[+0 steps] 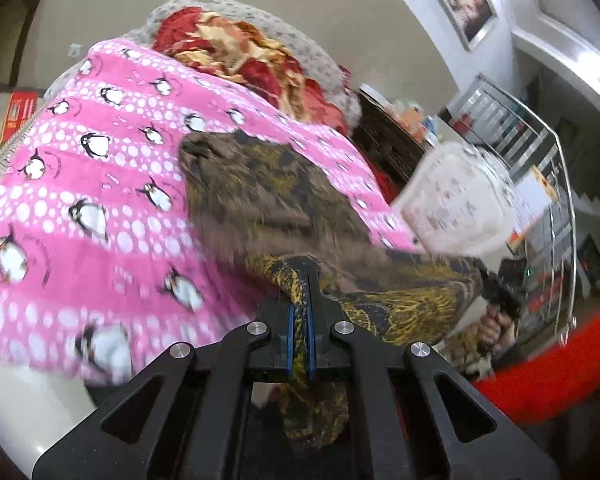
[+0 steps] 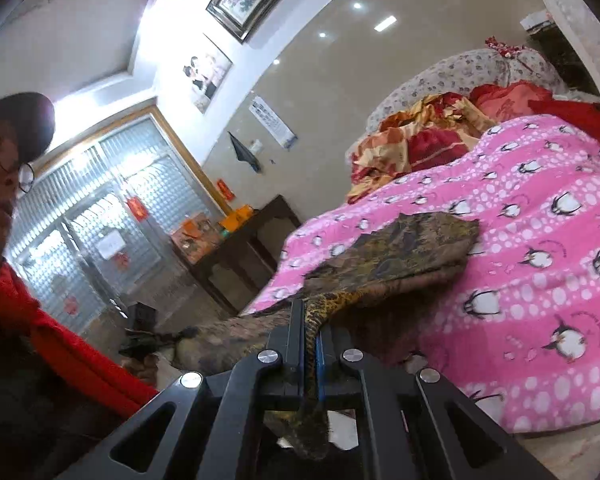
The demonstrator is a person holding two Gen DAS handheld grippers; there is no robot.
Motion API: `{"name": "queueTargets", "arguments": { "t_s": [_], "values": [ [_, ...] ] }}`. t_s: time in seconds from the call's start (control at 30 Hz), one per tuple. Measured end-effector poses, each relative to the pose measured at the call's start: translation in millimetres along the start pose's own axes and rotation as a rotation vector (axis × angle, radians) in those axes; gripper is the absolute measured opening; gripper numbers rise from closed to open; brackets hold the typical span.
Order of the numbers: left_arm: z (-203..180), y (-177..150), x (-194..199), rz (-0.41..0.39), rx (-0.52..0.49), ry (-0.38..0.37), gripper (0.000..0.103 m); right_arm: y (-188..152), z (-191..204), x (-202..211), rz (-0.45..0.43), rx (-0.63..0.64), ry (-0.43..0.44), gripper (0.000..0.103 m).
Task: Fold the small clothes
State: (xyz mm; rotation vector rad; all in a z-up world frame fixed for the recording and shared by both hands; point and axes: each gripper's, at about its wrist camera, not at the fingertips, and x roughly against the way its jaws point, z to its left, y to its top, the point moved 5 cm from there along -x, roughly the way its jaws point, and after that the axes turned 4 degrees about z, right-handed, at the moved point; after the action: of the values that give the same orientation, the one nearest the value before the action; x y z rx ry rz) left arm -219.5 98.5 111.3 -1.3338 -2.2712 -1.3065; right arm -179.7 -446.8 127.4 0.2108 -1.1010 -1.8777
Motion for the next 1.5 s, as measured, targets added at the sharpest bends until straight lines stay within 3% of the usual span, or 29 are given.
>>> {"name": "queueTargets", "arguments": {
  "t_s": [0.17, 0.37, 0.6, 0.77, 0.83, 1.0, 1.07, 1.1, 1.13, 1.2, 1.3, 1.4, 1.5],
  "values": [
    [38.6, 72.6, -77.4, -0.001, 0.035, 0.123, 0.003, 39.0, -68.4, -65.0, 0.025, -0.070, -0.143, 0.003],
    [90.9, 157.6, -154.8, 0.027, 0.054, 0.214, 0.003, 92.9, -157.4, -162.8, 0.089, -0.161, -0.288, 0.003],
    [137.5, 208.9, -230.8, 0.123, 0.022, 0.351, 0.003, 125.5, -223.1, -239.4, 0.179, -0.197, -0.419, 0.003],
    [164.0, 205.8, -272.9, 0.213, 0.039, 0.386, 0.006, 119.8, -257.4, -269.7, 0.259, -0.236, -0.477, 0.003],
    [175.7, 200.6, -277.4, 0.219, 0.102, 0.341, 0.006, 109.6, -266.8, -274.4, 0.286, -0.269, -0.487, 0.003],
    [195.2, 200.2, -256.7, 0.243, 0.183, 0.214, 0.009, 107.6, -272.6, -254.5, 0.238, -0.416, -0.393, 0.006],
    [199.3, 202.8, -236.7, 0.232, 0.175, 0.244, 0.031, 112.1, -269.9, -237.8, 0.223, -0.434, -0.399, 0.006],
    [199.4, 203.2, -221.1, 0.203, 0.166, 0.280, 0.056, 116.1, -264.6, -224.7, 0.198, -0.422, -0.407, 0.007],
    [198.9, 204.6, -208.0, 0.167, 0.161, 0.298, 0.061, 119.6, -258.9, -212.8, 0.178, -0.406, -0.415, 0.007],
    [190.0, 206.6, -176.2, 0.081, 0.150, 0.370, 0.061, 125.0, -243.1, -192.0, 0.159, -0.358, -0.463, 0.011],
    [128.0, 194.6, -163.6, 0.021, 0.028, 0.292, 0.061, 131.2, -201.3, -184.0, 0.150, -0.176, -0.536, 0.012],
    [66.2, 166.2, -201.1, 0.109, -0.114, 0.263, 0.053, 123.2, -157.2, -217.7, 0.212, -0.032, -0.511, 0.012],
    [54.6, 127.1, -259.9, 0.305, -0.211, 0.380, 0.052, 95.9, -137.9, -272.0, 0.396, 0.127, -0.578, 0.012]
  ]
}}
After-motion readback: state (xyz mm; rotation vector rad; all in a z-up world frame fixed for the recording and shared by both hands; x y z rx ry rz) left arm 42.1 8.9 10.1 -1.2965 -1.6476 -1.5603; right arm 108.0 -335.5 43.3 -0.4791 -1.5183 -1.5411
